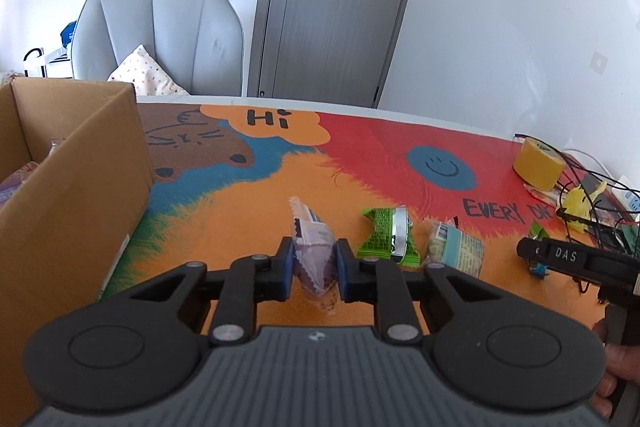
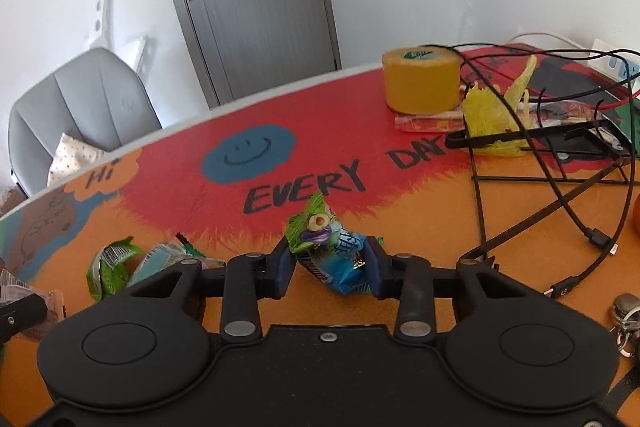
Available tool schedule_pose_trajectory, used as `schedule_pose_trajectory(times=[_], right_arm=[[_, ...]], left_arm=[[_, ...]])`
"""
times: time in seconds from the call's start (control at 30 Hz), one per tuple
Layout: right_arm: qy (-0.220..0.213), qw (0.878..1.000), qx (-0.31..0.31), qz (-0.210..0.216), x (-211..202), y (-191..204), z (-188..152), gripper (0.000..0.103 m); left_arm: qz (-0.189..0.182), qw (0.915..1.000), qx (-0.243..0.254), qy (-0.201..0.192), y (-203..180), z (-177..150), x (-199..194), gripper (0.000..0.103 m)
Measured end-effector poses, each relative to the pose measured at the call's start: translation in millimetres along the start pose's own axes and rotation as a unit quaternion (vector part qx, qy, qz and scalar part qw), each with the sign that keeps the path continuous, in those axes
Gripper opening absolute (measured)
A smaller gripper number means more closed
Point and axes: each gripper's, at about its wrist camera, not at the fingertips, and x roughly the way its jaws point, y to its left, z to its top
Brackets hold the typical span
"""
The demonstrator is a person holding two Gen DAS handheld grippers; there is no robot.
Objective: Organize snacks
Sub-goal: 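Grasp the clear purple-filled bag with the left tool while the right tool grasps the blue-green candy, then carry the purple-filled bag with the left tool over the box while the right tool carries the candy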
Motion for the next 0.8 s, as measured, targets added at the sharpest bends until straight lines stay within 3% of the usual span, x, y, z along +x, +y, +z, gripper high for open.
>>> schedule_pose_trajectory(times=[0.33, 0.8], right_arm=[[-0.026, 0.999, 0.018, 0.016, -41, 6, -10, 0.036], [-0.055, 0.997, 0.015, 0.047, -93, 49, -22, 0.036]], left_arm=[[-0.022, 0.9995, -0.013, -0.021, 12, 3, -28, 0.019], [-0.025, 0.9964, -0.004, -0.081, 29, 16, -80, 0.019]])
